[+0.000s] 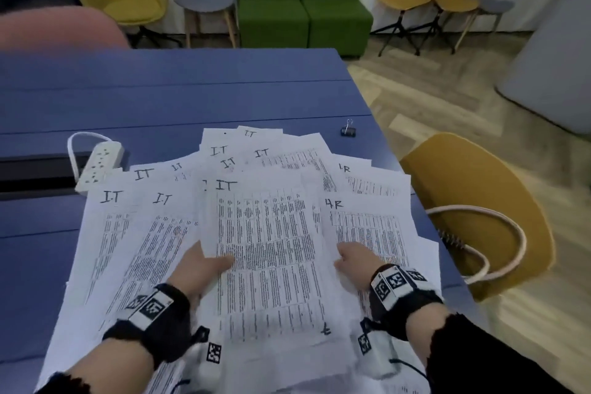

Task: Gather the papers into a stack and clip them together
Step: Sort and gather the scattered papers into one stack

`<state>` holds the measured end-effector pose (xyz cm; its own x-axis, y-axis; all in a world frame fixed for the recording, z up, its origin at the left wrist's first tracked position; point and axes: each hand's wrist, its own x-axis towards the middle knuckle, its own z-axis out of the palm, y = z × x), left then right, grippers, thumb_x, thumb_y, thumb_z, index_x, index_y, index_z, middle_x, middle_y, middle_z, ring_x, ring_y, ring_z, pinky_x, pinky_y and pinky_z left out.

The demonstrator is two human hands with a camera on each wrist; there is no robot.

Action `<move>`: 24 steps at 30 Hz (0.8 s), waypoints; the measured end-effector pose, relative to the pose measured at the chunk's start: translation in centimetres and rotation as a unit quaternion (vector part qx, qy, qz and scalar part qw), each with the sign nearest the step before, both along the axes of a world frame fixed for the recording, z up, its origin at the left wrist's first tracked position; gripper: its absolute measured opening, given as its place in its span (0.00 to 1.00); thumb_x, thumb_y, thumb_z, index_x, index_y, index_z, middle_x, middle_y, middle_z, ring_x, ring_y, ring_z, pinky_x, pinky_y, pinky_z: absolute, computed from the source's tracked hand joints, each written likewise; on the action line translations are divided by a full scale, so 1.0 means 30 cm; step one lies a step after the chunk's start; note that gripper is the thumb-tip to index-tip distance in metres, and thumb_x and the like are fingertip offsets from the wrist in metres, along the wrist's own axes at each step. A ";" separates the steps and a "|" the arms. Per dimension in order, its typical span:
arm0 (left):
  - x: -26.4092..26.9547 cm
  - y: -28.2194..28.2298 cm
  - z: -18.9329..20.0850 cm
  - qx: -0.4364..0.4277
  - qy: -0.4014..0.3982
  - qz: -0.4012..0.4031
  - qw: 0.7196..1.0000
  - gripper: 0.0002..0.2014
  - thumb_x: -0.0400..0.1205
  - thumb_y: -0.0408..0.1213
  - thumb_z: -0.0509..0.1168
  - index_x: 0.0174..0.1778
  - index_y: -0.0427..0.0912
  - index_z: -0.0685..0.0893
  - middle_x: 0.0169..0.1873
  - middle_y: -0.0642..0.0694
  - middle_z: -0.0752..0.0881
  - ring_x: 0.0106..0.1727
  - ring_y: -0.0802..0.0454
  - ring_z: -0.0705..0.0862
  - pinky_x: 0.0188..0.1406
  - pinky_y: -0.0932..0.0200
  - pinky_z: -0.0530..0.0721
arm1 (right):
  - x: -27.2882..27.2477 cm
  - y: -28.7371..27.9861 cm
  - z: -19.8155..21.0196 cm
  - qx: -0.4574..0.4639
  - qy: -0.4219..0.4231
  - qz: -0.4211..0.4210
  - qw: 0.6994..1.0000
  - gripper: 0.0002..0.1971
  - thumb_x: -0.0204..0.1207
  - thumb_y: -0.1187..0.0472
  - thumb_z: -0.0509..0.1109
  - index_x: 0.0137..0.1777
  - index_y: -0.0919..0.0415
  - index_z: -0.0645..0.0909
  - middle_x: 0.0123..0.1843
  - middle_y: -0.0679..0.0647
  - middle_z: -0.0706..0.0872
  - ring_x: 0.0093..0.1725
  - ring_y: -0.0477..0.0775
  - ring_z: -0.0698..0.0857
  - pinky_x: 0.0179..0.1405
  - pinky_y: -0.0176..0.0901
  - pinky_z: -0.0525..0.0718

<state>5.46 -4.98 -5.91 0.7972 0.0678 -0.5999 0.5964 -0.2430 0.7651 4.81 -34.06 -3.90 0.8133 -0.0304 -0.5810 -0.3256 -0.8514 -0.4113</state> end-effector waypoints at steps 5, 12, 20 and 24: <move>-0.082 -0.017 0.029 -0.056 -0.003 0.065 0.996 0.28 0.80 0.29 0.70 0.76 0.37 0.71 0.64 0.41 0.82 0.66 0.40 0.79 0.73 0.44 0.72 | -0.068 0.129 0.033 0.069 -0.024 -0.080 0.994 0.19 0.87 0.55 0.47 0.50 0.66 0.76 0.52 0.61 0.81 0.52 0.57 0.80 0.60 0.47 0.77; -0.132 -0.096 0.079 0.056 -0.091 -0.019 0.994 0.23 0.85 0.47 0.61 0.75 0.45 0.67 0.55 0.42 0.83 0.49 0.47 0.83 0.53 0.50 0.83 | -0.128 0.223 0.030 0.067 0.007 -0.087 0.994 0.23 0.84 0.59 0.57 0.76 0.66 0.59 0.47 0.54 0.77 0.43 0.52 0.80 0.38 0.40 0.78; -0.149 -0.007 0.091 0.129 -0.088 -0.058 0.986 0.11 0.85 0.27 0.58 0.60 0.42 0.79 0.28 0.47 0.77 0.25 0.52 0.73 0.23 0.61 0.75 | -0.155 0.093 0.040 0.112 -0.101 -0.074 0.986 0.07 0.80 0.62 0.63 0.54 0.62 0.79 0.45 0.51 0.83 0.40 0.49 0.82 0.41 0.38 0.84; -0.195 0.095 0.105 0.099 -0.086 -0.001 0.991 0.04 0.84 0.27 0.60 0.45 0.38 0.78 0.27 0.44 0.78 0.26 0.50 0.75 0.25 0.59 0.75 | -0.180 -0.128 0.033 0.005 -0.181 -0.223 0.958 0.13 0.76 0.65 0.67 0.60 0.62 0.81 0.59 0.61 0.86 0.56 0.61 0.84 0.55 0.45 0.80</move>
<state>-0.37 -2.14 -2.77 0.8868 0.1684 -0.4303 0.4606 -0.3990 0.7929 -0.59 -37.91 -2.91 0.8686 -0.4182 -0.2659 -0.4913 -0.6562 -0.5727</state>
